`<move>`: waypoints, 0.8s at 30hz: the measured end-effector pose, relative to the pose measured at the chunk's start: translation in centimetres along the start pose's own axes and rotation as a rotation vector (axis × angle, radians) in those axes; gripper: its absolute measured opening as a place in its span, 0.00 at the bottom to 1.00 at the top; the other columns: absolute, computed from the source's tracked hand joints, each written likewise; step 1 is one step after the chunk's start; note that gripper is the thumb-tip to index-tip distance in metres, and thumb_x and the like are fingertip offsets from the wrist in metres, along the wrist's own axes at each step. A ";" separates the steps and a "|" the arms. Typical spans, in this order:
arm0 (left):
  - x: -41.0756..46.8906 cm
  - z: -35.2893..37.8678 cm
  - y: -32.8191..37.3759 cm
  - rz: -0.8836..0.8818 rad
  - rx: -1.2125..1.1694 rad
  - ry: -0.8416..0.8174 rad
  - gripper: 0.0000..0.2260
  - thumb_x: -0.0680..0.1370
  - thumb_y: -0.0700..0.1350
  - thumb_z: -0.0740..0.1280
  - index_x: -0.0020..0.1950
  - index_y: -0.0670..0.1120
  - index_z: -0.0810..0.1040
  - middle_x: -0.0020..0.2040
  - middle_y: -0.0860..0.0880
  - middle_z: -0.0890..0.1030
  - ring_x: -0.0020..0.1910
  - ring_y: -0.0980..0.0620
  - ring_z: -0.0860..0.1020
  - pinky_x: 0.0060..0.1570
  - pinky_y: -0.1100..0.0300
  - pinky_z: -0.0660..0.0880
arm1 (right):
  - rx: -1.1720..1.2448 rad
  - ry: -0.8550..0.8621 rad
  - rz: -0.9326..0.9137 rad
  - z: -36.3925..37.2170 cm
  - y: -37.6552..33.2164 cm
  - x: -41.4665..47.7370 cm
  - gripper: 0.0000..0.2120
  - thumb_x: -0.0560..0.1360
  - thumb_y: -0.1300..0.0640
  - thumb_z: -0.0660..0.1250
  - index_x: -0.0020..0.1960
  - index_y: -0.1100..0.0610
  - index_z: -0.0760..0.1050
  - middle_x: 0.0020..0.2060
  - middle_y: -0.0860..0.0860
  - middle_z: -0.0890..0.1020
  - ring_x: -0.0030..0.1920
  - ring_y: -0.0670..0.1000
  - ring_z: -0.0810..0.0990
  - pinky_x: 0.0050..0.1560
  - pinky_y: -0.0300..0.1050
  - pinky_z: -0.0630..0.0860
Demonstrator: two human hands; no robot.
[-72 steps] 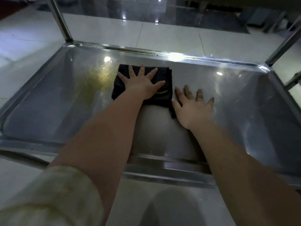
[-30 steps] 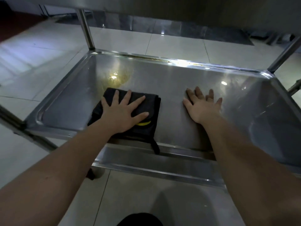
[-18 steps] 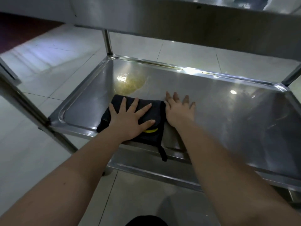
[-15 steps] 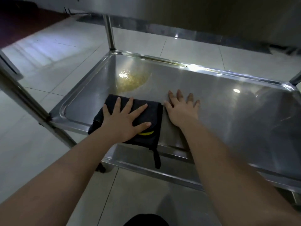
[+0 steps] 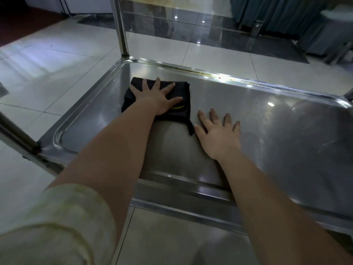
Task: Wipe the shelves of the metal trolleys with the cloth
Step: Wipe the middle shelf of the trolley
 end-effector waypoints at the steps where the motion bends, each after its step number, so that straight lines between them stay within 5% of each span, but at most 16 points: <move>1: 0.0 0.1 0.1 0.001 0.013 -0.002 0.35 0.72 0.77 0.44 0.77 0.69 0.43 0.81 0.51 0.43 0.78 0.37 0.39 0.68 0.25 0.37 | 0.007 0.003 0.003 0.0 0.1 0.1 0.27 0.81 0.35 0.43 0.78 0.37 0.45 0.80 0.46 0.47 0.78 0.63 0.43 0.74 0.67 0.41; 8: -11.4 1.9 -1.3 0.163 0.080 -0.071 0.38 0.69 0.76 0.36 0.77 0.65 0.36 0.81 0.48 0.37 0.78 0.36 0.40 0.69 0.26 0.42 | 0.036 -0.010 0.003 -0.3 0.2 -0.2 0.27 0.81 0.35 0.44 0.78 0.37 0.46 0.80 0.46 0.47 0.78 0.62 0.43 0.75 0.66 0.40; 12: -17.4 3.6 -2.6 0.094 0.136 -0.130 0.44 0.62 0.80 0.30 0.75 0.64 0.28 0.79 0.47 0.32 0.77 0.33 0.37 0.69 0.26 0.42 | 0.005 -0.007 -0.001 -0.1 -0.2 -0.4 0.27 0.81 0.36 0.43 0.79 0.38 0.45 0.80 0.47 0.46 0.78 0.63 0.42 0.74 0.67 0.39; 24: 2.6 -0.7 1.8 0.026 -0.022 -0.016 0.39 0.70 0.79 0.48 0.78 0.67 0.44 0.81 0.48 0.42 0.77 0.34 0.38 0.67 0.24 0.38 | -0.005 0.021 -0.005 0.3 -0.1 0.0 0.27 0.81 0.35 0.42 0.78 0.37 0.44 0.80 0.47 0.46 0.78 0.63 0.43 0.74 0.67 0.41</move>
Point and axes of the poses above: each hand's wrist, its own x-axis towards the middle knuckle, its own z-axis out of the palm, y = z × x, the point moved 5 cm from there along x, towards the middle knuckle
